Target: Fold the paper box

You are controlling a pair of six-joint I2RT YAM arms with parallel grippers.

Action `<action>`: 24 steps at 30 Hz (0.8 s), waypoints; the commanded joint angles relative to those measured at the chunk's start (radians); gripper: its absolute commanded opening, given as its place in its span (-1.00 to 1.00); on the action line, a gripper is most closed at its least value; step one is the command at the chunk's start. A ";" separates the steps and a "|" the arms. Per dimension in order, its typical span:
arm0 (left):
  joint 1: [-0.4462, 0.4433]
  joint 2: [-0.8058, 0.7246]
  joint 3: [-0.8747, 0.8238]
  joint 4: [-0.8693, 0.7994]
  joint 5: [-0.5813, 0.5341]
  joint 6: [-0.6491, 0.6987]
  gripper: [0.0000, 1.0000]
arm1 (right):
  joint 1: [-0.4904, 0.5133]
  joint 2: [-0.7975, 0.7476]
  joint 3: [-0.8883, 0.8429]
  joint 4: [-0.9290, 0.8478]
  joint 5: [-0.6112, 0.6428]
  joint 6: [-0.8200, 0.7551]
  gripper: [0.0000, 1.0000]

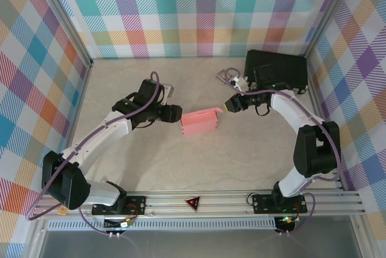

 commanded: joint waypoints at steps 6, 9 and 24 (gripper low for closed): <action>0.002 0.068 -0.023 0.027 0.115 -0.049 0.18 | 0.038 0.011 0.019 -0.056 -0.048 -0.141 -0.05; 0.002 0.074 -0.021 0.039 0.105 -0.052 0.17 | 0.056 0.024 0.027 -0.057 -0.020 -0.141 -0.05; 0.002 0.116 -0.015 0.042 0.110 -0.055 -0.14 | 0.087 0.053 0.050 -0.090 0.022 -0.142 -0.19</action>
